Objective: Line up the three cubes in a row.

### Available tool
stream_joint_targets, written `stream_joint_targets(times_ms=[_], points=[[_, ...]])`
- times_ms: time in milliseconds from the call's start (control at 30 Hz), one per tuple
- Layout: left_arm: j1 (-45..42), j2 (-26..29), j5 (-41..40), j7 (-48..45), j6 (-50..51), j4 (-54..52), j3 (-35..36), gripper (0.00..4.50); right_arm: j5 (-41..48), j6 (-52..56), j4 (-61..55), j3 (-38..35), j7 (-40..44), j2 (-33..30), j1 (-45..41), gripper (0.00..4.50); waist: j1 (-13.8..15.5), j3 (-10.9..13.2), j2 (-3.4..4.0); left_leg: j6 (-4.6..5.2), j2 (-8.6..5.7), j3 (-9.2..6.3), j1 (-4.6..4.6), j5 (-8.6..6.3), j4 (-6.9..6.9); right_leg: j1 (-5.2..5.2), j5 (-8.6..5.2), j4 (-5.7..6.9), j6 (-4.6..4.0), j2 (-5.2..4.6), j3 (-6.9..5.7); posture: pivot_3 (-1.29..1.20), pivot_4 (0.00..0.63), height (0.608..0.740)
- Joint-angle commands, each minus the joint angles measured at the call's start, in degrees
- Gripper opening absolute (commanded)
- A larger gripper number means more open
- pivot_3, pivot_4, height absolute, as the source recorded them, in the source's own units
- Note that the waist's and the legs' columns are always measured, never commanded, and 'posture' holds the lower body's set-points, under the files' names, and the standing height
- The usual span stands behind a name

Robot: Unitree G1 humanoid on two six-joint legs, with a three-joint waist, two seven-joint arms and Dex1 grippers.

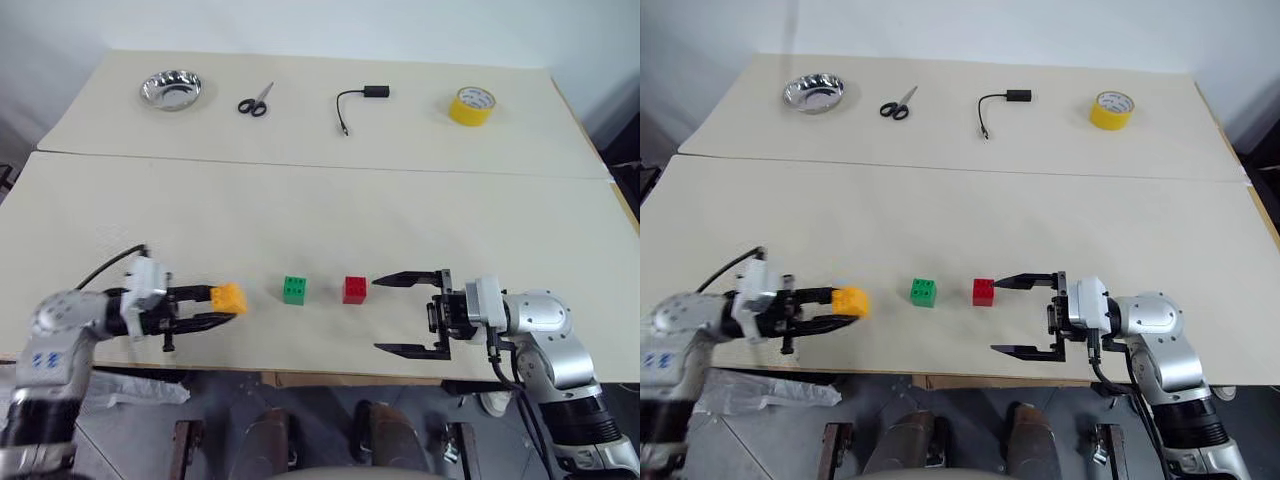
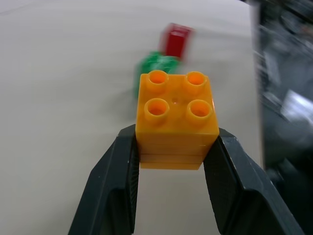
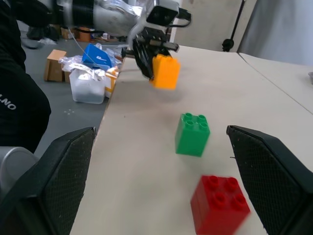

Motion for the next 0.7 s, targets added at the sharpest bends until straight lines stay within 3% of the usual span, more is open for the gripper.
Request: stream_joint_targets(times_ms=[33, 267, 700], points=[[-6.33, -0.35, 3.59, -4.77, -8.26, 10.75, -2.42, 1.48, 1.46, -0.29, -0.34, -2.33, 0.47, -1.39, -0.10, 4.50, -0.36, 0.00, 0.00, 0.00, 0.02, 0.04, -0.01, 0.00, -0.01, -0.03, 0.00, -0.01, 0.00, 0.03, -0.02, 0.00, 0.150, 0.740], [-17.60, 0.62, 6.11, -10.54, -17.28, 30.12, -6.13, 1.48, 2.05, 0.41, -1.95, -4.69, -0.71, -3.29, 2.34, 4.50, -0.11, 0.00, -0.01, 0.01, -0.08, 0.10, -0.07, 0.01, -0.02, -0.10, 0.00, 0.01, 0.01, 0.05, -0.13, 0.00, 0.150, 0.740], [-19.45, 2.84, 1.98, -10.59, -18.00, 33.64, -15.29, 1.48, 1.60, 0.49, -3.03, -4.35, -2.17, -2.95, 3.92, 4.50, 0.07, 0.00, -0.01, 0.06, 0.00, 0.05, -0.06, 0.03, 0.05, -0.07, 0.00, 0.08, 0.02, -0.04, -0.11, 0.00, 0.150, 0.740]])
